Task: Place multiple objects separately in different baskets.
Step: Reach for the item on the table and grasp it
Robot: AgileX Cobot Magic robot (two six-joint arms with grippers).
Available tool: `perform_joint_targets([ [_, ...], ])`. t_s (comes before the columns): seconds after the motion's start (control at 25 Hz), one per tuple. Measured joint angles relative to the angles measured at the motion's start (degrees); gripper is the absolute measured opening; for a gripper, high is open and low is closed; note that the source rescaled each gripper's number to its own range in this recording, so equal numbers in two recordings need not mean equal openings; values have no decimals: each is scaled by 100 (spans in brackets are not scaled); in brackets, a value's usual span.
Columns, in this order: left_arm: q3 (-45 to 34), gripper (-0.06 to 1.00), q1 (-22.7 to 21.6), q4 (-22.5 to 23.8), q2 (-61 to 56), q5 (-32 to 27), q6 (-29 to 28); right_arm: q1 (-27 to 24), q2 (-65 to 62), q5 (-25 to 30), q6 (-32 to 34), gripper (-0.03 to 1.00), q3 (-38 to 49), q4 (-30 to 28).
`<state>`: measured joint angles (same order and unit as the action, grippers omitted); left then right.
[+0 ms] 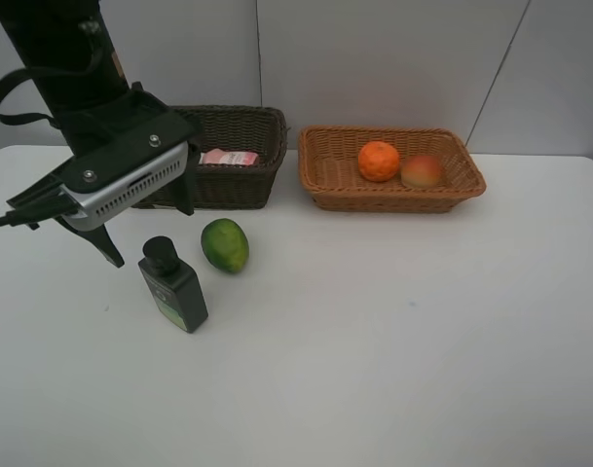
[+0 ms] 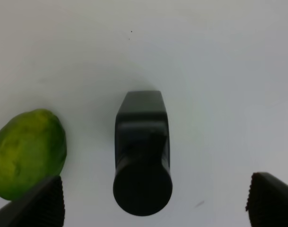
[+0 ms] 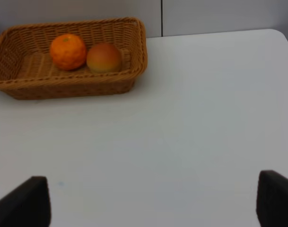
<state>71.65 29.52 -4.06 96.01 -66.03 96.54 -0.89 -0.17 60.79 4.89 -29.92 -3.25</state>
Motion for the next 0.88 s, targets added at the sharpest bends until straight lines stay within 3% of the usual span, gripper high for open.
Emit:
perform_joint_targets([
  [0.88,-195,99,0,122,697,492,1,0,0,0,0,88,0,0],
])
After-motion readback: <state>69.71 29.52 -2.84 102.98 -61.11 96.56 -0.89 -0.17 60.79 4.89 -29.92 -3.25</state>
